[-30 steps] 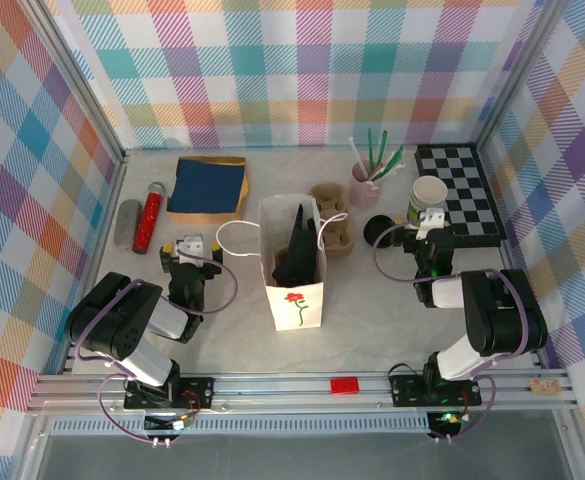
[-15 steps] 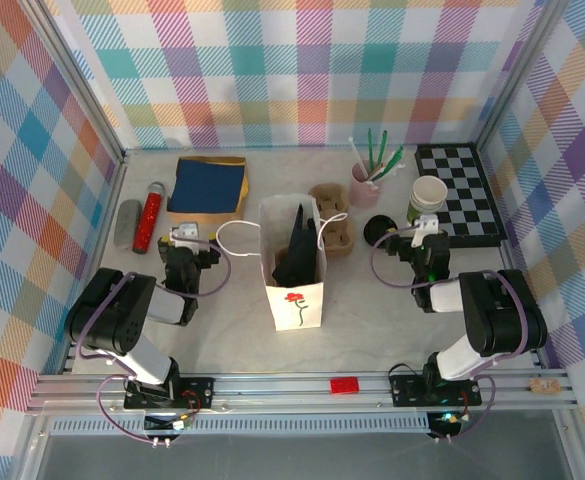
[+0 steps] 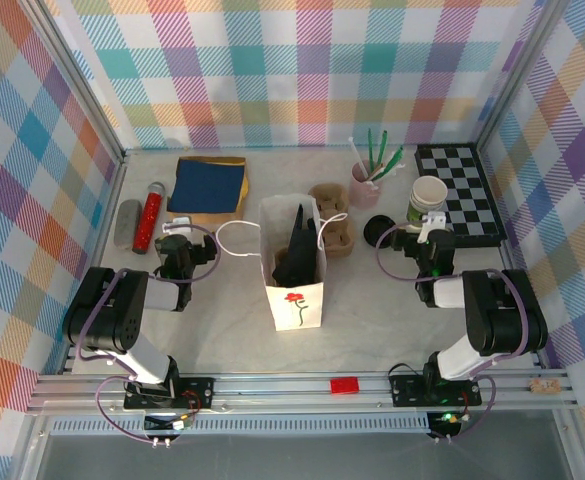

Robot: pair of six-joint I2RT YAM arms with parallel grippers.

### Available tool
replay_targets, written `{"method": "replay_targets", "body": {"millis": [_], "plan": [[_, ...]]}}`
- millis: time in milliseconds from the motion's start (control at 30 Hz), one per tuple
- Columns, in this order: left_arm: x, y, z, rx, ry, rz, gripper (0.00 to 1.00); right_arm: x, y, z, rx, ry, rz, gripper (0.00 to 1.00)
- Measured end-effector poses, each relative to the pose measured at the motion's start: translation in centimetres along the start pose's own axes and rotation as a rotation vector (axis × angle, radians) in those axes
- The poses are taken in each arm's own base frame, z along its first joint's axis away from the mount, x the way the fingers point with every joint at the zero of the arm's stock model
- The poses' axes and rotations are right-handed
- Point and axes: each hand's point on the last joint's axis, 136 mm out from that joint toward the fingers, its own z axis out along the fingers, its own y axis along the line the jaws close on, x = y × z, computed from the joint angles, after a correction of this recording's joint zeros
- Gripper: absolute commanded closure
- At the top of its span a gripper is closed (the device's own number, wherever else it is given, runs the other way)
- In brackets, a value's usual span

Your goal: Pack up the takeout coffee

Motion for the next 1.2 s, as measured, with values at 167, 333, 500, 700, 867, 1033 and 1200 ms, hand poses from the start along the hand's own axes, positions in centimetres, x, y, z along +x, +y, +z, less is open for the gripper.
{"method": "replay_targets", "body": {"millis": [167,333,500,700,867,1033,1200], "plan": [[0.28,-0.14,0.01,0.008,0.012,-0.002,0.00,0.37,-0.02,0.00,0.001,0.015,0.000,0.01],[0.28,-0.15,0.01,0.009,0.012,-0.006,0.00,0.53,-0.03,-0.01,0.001,0.022,0.000,0.01],[0.28,-0.15,0.01,0.009,0.012,-0.009,0.00,0.59,-0.03,-0.01,0.001,0.024,-0.001,0.01],[0.28,-0.15,0.01,0.009,0.012,-0.009,0.00,0.64,-0.03,-0.01,0.001,0.026,-0.001,0.01],[0.28,-0.15,0.01,0.009,0.012,-0.012,0.00,0.64,-0.04,-0.01,0.001,0.026,-0.001,0.01],[0.28,-0.15,0.01,0.009,0.012,-0.012,0.00,0.64,-0.04,-0.01,0.001,0.026,-0.001,0.01],[0.28,-0.15,0.01,0.009,0.012,-0.012,0.00,0.64,-0.04,-0.01,0.002,0.026,0.000,0.01]]}}
